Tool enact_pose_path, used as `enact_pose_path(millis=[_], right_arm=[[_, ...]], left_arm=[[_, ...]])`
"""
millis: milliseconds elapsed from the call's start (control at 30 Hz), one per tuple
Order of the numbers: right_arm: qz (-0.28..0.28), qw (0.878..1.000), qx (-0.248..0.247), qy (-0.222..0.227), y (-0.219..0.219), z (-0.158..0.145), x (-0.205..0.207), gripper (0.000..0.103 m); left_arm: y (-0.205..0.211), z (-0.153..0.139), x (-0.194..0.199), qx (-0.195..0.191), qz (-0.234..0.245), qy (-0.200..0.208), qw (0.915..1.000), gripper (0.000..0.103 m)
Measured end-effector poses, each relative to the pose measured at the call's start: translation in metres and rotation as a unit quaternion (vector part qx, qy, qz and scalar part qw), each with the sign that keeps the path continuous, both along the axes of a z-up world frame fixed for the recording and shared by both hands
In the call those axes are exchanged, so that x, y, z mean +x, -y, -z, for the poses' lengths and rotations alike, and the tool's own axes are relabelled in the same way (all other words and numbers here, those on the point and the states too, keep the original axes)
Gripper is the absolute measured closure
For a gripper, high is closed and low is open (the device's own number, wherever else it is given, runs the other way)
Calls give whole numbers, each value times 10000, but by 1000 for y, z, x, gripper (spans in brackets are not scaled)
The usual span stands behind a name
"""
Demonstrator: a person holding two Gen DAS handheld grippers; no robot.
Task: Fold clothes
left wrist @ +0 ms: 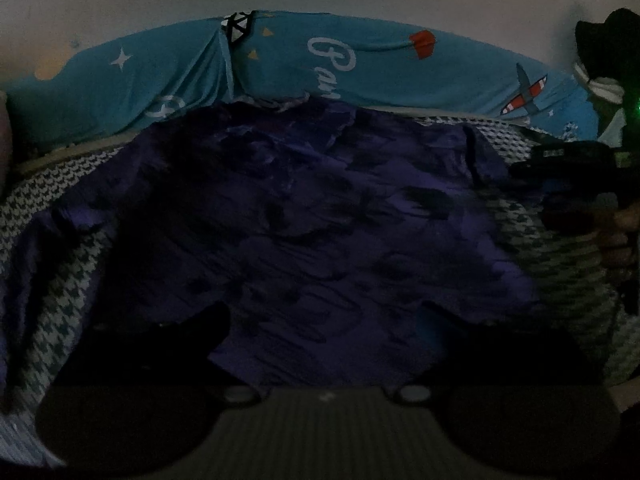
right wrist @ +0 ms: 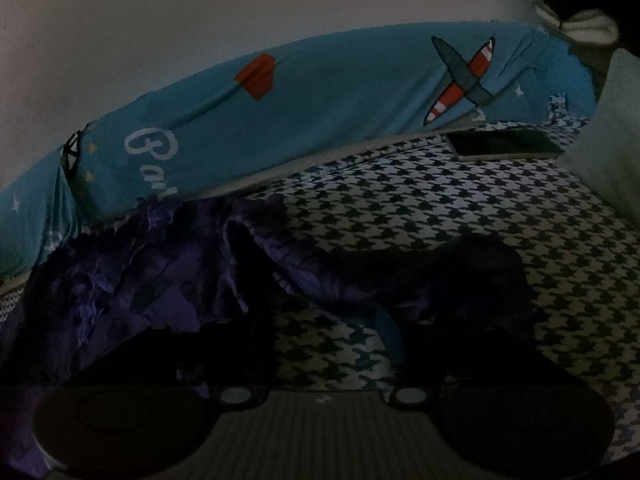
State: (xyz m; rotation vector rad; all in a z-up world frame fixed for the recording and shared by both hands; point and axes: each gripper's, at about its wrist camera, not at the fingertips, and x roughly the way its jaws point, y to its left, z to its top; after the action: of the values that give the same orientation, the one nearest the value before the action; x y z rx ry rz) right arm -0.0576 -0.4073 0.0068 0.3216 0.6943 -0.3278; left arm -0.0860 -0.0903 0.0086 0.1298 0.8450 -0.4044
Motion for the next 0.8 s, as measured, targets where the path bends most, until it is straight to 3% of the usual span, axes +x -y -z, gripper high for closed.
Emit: enact_pose_path(millis=[267,533,800], right_arm=[[112,9998,-27,152,25,-3,-15,45],[687,9971,267,202,58,1,-18,45],[1088,9936,241,193,79,3,-10,45]], left_arm=[[-4,9,22,46,120,-58,9999,0],[-12,21,57,67,88,-28,9999,0],[-19,37,76,-122,-72,-100,9998,0]])
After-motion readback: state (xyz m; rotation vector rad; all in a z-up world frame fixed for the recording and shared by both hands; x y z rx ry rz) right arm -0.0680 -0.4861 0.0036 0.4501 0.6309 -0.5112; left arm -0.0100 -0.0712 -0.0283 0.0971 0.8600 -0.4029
